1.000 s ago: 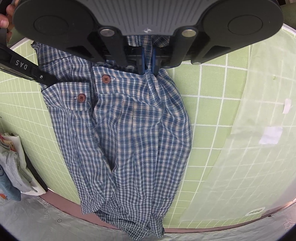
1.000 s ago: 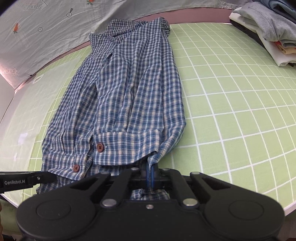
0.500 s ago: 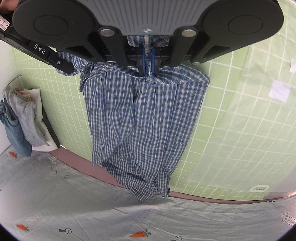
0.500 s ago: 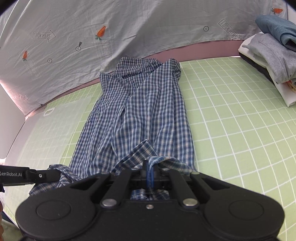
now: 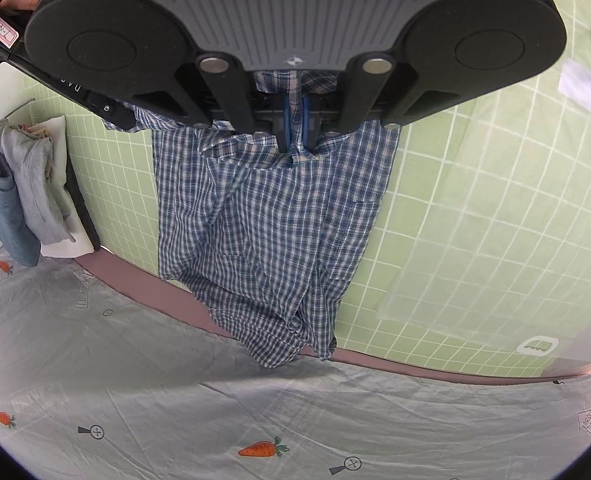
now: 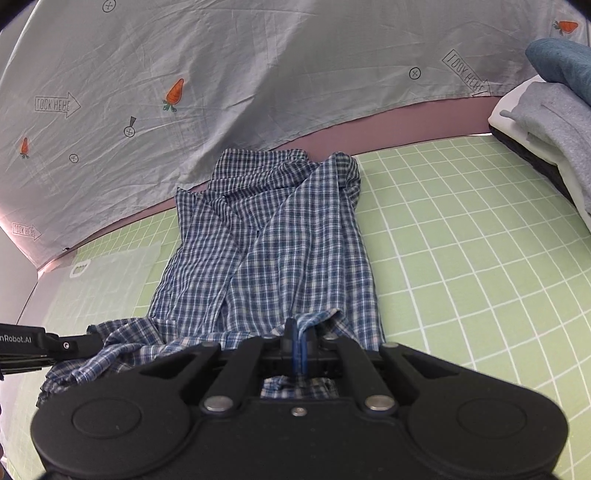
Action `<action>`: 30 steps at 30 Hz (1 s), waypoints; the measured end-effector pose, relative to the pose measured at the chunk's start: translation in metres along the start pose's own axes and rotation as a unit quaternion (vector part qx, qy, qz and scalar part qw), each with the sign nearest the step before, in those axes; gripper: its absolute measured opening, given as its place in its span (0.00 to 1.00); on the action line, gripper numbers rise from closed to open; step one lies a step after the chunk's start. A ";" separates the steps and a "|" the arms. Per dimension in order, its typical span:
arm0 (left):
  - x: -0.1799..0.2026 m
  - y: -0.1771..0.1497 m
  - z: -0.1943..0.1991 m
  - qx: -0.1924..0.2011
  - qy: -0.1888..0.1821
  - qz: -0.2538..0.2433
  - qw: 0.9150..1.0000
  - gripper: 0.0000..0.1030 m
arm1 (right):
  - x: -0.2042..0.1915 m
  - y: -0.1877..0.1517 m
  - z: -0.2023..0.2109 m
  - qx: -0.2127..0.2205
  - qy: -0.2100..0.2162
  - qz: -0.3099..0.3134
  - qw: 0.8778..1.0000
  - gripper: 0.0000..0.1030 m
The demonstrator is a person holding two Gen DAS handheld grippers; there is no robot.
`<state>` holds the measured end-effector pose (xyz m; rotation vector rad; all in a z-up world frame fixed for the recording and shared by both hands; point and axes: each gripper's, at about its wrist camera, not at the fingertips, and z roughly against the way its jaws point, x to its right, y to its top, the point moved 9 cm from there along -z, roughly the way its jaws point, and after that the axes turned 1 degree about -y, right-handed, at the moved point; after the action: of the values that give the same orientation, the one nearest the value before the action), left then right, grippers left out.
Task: Fold clothes
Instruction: 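Fold the held hem toward the collar with both grippers, then open them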
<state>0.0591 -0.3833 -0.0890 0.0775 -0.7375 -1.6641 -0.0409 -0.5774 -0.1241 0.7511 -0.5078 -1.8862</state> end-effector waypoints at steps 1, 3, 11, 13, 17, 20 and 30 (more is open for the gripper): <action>-0.002 0.006 -0.010 -0.003 0.001 0.003 1.000 0.07 | 0.001 0.004 -0.009 -0.004 0.000 0.000 1.000 0.02; -0.006 0.016 -0.027 -0.011 0.003 0.012 1.000 0.07 | 0.001 0.012 -0.027 -0.012 -0.001 0.002 1.000 0.02; -0.020 0.027 -0.076 -0.047 0.022 0.029 0.998 0.07 | -0.003 0.009 -0.087 -0.074 -0.011 0.006 0.997 0.02; -0.023 0.025 -0.082 -0.054 0.025 0.035 0.998 0.07 | -0.001 0.004 -0.095 -0.086 -0.012 0.000 0.996 0.02; -0.023 0.026 -0.087 -0.061 0.032 0.033 0.997 0.07 | 0.001 0.002 -0.104 -0.102 -0.011 -0.012 0.995 0.03; -0.020 0.032 -0.081 -0.053 0.047 0.024 0.997 0.13 | 0.004 0.006 -0.103 -0.105 -0.005 -0.029 0.994 0.03; -0.016 0.066 -0.008 0.065 0.072 -0.011 0.995 0.69 | 0.026 0.046 -0.049 -0.012 -0.005 -0.076 0.997 0.35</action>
<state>0.1236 -0.3755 -0.0678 0.2950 -0.7359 -1.6123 0.0154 -0.6214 -0.1371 0.7829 -0.4449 -2.0337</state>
